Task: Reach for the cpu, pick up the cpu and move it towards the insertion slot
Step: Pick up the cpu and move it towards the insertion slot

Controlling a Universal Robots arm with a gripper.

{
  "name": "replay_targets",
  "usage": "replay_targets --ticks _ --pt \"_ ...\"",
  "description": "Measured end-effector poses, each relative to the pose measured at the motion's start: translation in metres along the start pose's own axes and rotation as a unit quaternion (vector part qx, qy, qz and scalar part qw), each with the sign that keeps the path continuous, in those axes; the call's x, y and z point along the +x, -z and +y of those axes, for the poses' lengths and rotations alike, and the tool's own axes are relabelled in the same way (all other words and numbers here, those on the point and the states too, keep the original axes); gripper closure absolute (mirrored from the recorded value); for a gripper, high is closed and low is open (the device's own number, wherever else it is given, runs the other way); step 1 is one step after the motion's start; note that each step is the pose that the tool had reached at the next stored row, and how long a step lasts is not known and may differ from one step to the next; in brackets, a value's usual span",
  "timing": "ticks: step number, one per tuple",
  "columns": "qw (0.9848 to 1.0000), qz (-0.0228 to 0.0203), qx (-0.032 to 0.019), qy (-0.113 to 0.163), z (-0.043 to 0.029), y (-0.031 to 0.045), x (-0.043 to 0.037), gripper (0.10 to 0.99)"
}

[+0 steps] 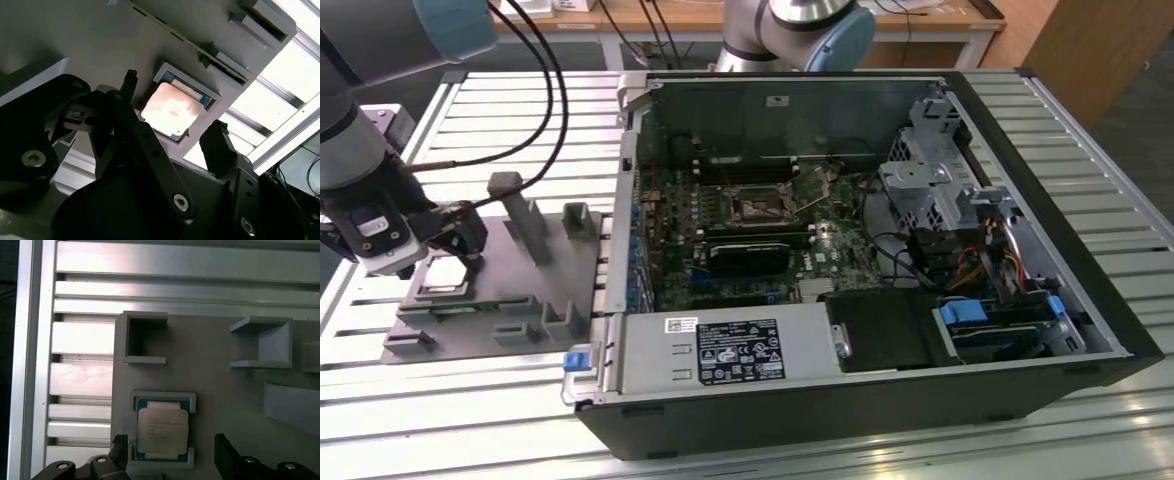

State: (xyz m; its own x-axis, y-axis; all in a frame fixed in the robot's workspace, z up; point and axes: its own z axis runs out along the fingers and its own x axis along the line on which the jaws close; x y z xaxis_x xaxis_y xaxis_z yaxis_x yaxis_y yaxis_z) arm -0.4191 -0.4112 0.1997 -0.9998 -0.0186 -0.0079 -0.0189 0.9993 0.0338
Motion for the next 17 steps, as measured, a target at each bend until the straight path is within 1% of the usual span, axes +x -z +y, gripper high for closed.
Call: replay_targets --ticks 2,6,14,16,17 --pt "1.0000 0.0000 0.0000 0.000 0.0018 -0.0036 0.0000 0.306" --pt "1.0000 0.0000 0.0000 0.000 0.0064 -0.0082 0.0003 0.306" --pt "1.0000 0.0000 0.0000 0.000 0.0080 -0.0164 0.0030 0.306" --pt "1.0000 -0.0002 0.0000 0.000 0.0080 -0.0178 0.0036 0.322" --pt "1.0000 -0.0002 0.0000 0.000 0.0081 -0.0182 0.0040 0.384"
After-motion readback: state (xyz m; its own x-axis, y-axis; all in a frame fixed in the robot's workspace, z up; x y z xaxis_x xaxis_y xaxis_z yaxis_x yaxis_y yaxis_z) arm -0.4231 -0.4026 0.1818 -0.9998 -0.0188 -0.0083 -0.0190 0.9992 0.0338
